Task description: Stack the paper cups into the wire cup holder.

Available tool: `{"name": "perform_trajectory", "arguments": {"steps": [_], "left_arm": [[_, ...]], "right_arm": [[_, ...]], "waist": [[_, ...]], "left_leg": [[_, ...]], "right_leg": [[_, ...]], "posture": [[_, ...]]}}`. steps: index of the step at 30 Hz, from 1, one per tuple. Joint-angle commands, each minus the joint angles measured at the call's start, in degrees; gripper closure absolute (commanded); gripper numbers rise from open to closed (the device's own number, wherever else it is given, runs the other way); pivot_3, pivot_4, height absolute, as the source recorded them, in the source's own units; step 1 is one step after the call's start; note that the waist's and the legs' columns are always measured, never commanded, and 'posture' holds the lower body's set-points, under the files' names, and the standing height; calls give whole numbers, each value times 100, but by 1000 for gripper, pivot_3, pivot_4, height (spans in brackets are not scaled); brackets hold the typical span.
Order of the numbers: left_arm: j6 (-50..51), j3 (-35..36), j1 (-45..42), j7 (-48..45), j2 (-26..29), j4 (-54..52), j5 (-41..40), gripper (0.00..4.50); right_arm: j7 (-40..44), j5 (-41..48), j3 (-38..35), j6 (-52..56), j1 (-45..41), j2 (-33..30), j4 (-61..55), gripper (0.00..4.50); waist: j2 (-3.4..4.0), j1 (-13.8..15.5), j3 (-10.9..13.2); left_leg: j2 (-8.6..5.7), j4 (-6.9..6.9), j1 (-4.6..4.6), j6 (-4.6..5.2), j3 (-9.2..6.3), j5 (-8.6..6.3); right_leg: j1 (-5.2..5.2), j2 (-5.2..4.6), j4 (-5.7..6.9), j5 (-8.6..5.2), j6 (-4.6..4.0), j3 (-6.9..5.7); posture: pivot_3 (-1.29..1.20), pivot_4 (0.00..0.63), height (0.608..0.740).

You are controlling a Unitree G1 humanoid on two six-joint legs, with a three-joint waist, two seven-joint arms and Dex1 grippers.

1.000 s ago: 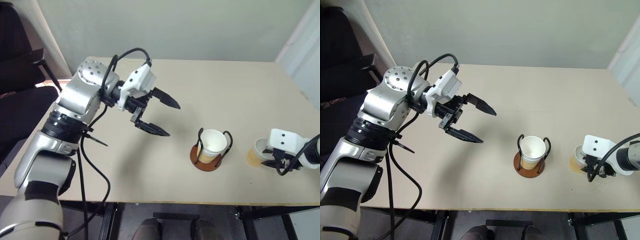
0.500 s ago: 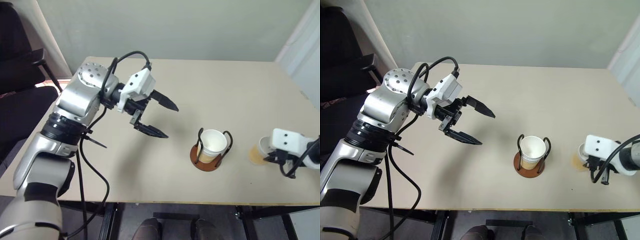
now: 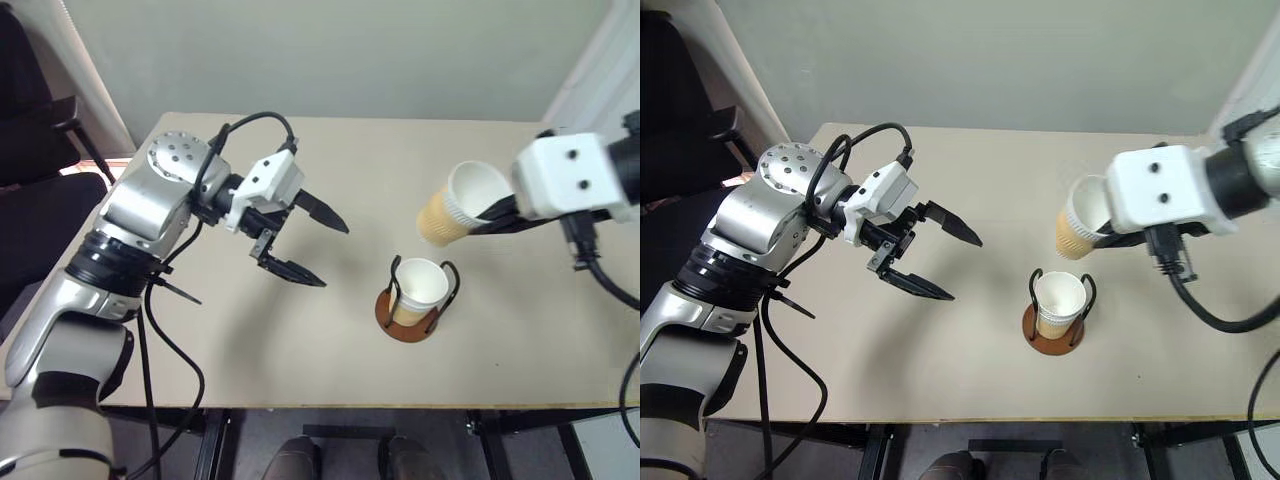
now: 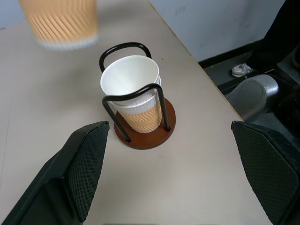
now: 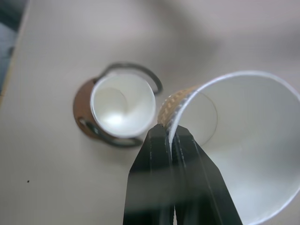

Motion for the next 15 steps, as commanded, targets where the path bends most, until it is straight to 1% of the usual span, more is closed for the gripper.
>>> {"name": "perform_trajectory", "arguments": {"steps": [1, 7, 12, 15], "left_arm": [[17, 139, -53, -178, 45, -187, -82, 0], [84, 178, -29, -178, 75, -232, -70, 0], [103, 176, -39, -178, 49, -239, -52, 0], [99, 164, -72, -178, 30, -206, -41, 0]], "right_arm": [[155, -59, 71, -3, 19, -29, -147, 4476], [156, 306, 196, -72, 278, -320, -491, 4476], [156, 285, 294, -260, 466, -383, -579, 4476], [156, 81, 392, -421, 519, -286, -554, 4476]], "waist": [[0, 9, 0], [2, 5, 1], [1, -4, 1], [2, -6, 1]], "left_leg": [[-1, -3, -2, 0, 1, 0], [-2, -15, -6, -2, 6, -1], [-1, -14, 0, -7, 4, 2], [-1, -8, 3, -9, 4, 4]], "right_leg": [[-1, 0, -4, -1, -1, 0], [-3, -3, -15, -5, -4, 2], [-3, -3, -4, -7, -8, 4], [-3, -3, 6, -6, -8, 4]], "posture": [[0, 150, 740], [0, 150, 740], [0, 150, 740], [0, 150, 740]]}}
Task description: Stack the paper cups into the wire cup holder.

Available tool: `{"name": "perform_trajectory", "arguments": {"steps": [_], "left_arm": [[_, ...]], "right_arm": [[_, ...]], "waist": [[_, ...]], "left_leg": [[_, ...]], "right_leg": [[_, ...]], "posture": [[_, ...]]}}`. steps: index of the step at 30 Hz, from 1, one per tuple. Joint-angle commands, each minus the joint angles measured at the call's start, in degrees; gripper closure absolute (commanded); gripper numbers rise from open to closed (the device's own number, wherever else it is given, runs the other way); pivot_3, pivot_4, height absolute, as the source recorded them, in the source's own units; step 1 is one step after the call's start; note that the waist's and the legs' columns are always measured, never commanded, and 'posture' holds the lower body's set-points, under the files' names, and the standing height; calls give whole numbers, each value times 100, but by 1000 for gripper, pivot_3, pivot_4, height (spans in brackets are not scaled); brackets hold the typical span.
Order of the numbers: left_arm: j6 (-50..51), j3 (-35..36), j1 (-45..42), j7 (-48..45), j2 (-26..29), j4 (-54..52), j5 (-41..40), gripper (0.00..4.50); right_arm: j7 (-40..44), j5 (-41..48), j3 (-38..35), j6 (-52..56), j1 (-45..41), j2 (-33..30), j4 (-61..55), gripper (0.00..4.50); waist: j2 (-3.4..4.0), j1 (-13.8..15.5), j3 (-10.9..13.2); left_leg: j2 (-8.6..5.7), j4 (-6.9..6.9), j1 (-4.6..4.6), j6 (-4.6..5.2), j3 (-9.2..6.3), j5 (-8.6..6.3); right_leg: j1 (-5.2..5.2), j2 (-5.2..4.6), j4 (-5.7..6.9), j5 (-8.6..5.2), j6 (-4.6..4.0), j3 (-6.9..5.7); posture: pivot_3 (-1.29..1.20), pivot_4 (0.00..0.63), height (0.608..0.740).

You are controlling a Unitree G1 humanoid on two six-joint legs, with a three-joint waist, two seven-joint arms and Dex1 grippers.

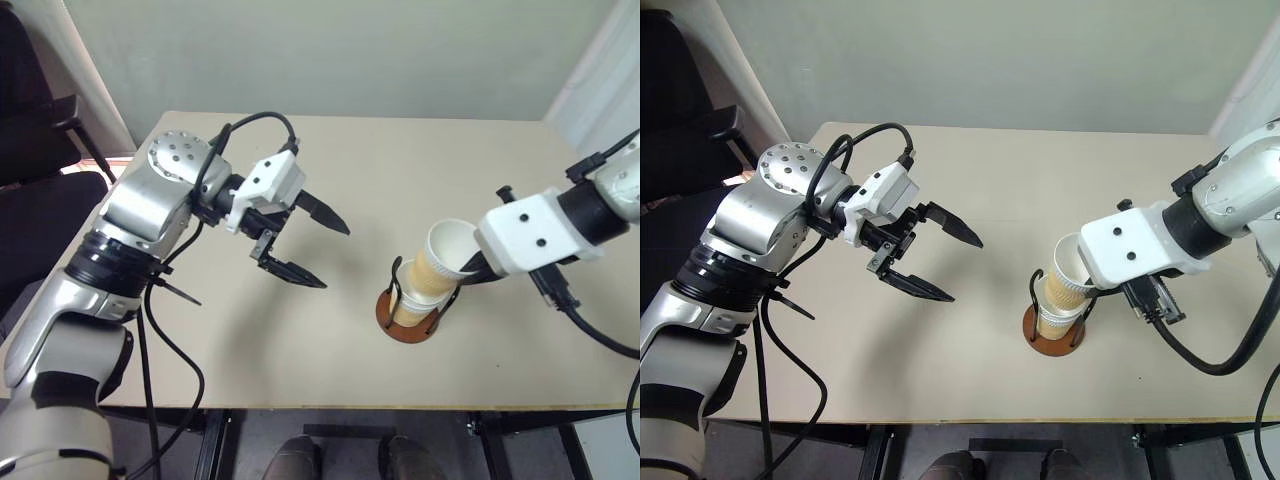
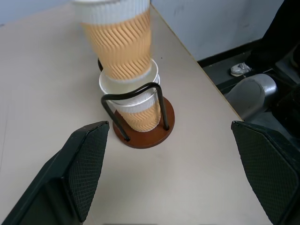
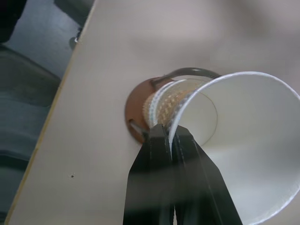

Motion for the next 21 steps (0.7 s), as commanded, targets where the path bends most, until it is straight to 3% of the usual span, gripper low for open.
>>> {"name": "perform_trajectory", "arguments": {"steps": [1, 10, 13, 21], "left_arm": [[25, 162, -83, -178, 6, -95, -40, 0], [45, 147, -71, -178, 42, -127, 15, 0], [53, 152, -54, -178, 57, -146, 35, 0], [41, 167, 22, -178, 112, -160, 102, 0]], "right_arm": [[25, -280, 39, -271, 13, 66, 19, 4476], [25, -924, 203, -847, 177, 382, 278, 4476], [25, -631, 112, -398, -54, 556, 240, 3949], [-262, 81, -482, 1466, -673, 967, 379, 1370]], "waist": [[0, -2, 0], [0, -7, 0], [0, -11, 0], [0, -13, 0]], "left_leg": [[0, 0, 0, -1, 0, 0], [1, 1, 0, 1, 1, -1], [1, -2, 0, 1, 3, -1], [1, -3, -1, 1, 4, -1]], "right_leg": [[0, 0, 1, 0, -1, 0], [0, 0, -3, 4, -1, -1], [-1, 0, -4, 4, -1, 0], [-2, 1, -8, 0, -7, 1]], "posture": [[0, 150, 740], [0, 150, 740], [0, 150, 740], [0, 150, 740]]}}
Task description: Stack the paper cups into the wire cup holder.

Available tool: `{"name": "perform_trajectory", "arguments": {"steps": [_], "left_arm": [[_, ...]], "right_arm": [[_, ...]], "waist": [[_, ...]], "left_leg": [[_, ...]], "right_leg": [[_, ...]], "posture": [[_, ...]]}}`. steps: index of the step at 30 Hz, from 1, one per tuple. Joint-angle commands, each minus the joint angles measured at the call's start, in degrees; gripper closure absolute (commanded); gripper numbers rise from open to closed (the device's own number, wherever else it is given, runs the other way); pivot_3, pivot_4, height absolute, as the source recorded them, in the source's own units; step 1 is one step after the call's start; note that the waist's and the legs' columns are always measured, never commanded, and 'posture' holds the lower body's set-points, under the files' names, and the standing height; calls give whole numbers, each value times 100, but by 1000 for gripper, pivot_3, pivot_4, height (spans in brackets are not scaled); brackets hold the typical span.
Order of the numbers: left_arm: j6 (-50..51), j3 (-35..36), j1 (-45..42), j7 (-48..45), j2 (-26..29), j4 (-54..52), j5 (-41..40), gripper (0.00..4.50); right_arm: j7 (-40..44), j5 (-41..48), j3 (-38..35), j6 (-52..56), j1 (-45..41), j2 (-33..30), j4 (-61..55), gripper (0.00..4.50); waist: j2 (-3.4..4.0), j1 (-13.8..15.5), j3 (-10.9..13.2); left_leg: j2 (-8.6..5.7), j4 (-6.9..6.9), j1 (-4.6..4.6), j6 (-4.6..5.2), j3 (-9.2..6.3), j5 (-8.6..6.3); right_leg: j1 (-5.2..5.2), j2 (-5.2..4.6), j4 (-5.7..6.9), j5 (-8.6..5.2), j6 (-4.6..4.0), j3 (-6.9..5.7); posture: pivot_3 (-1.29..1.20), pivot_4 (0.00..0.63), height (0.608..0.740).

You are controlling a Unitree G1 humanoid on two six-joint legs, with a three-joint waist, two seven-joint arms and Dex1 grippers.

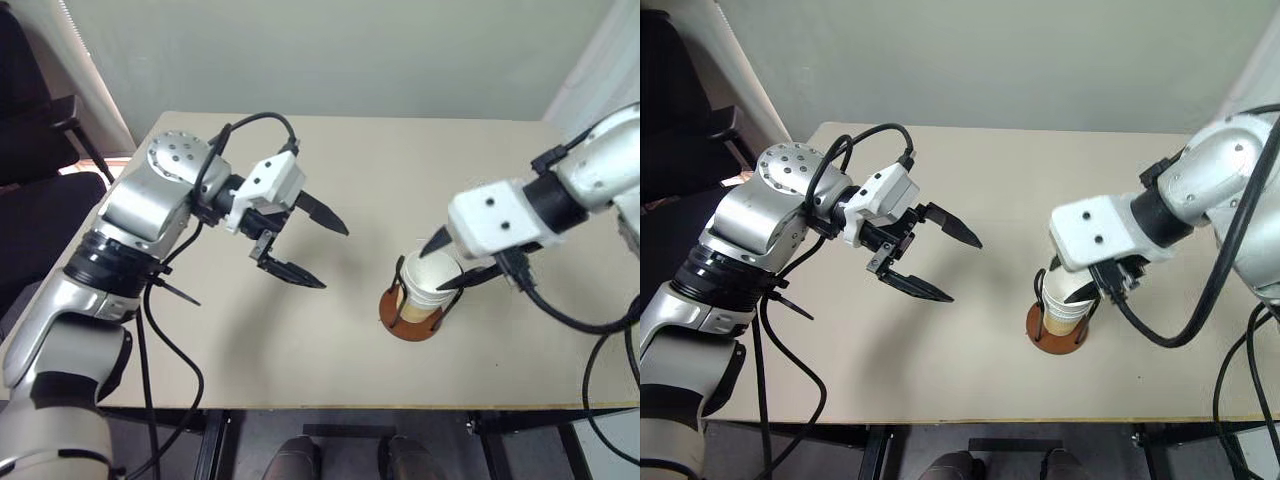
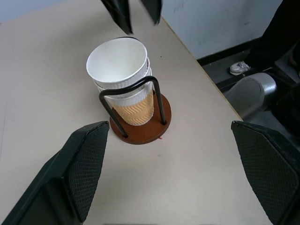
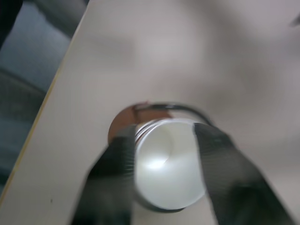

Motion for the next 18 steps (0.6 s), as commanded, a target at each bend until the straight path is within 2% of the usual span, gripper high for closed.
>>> {"name": "perform_trajectory", "arguments": {"steps": [1, 4, 6, 8, 12, 15, 18], "left_arm": [[1, 201, 37, -178, 54, -100, 111, 0], [159, 394, 92, -69, -82, 120, 330, 0], [459, 661, 126, 484, -269, 369, 389, 0], [622, 913, 178, 769, -368, 519, 446, 0], [818, 1428, 561, 1421, -351, 652, 648, 0], [1195, 1858, 1210, 1772, -168, 262, 567, 0], [1543, 2115, 1456, 1873, -105, -12, 454, 0]], "right_arm": [[-381, 419, -687, 1004, -99, -12, 53, 1032], [-989, 802, -1445, 1916, 213, -7, 43, 1032], [-1578, 731, -2190, 2274, 987, -111, 10, 1032], [-2022, 706, -2635, 2491, 1507, -133, -79, 1032], [-2728, 725, -3810, 2784, 2703, 4, -5, 1032], [-3115, 731, -4643, 2725, 3661, 279, -152, 1032], [-3415, 935, -5017, 2611, 3991, 527, -348, 1032]], "waist": [[0, 0, 0], [0, 9, 0], [-6, 31, -1], [-7, 44, 0], [-4, 37, 1], [-3, 28, 0], [-3, 14, 1]], "left_leg": [[-1, 0, 0, 0, 1, 0], [-1, -3, -2, 0, 0, 0], [-1, -8, -1, -2, 0, 1], [0, -4, 4, -3, -4, 1], [-2, -14, 4, -9, 9, 5], [-1, -35, 15, -17, 12, 10], [1, -49, 18, -27, 21, 15]], "right_leg": [[0, -1, -2, 0, 0, 1], [0, -1, -3, -2, -3, 1], [0, -1, -2, -3, -4, 0], [9, -1, -1, -4, -6, -3], [-1, -3, 1, 0, 1, 4], [-1, 0, -1, 0, 2, 6], [-15, 2, 6, -1, 3, 9]], "posture": [[0, 150, 740], [0, 150, 740], [0, 150, 740], [0, 150, 740], [0, 150, 740], [0, 150, 740], [0, 150, 740]]}}
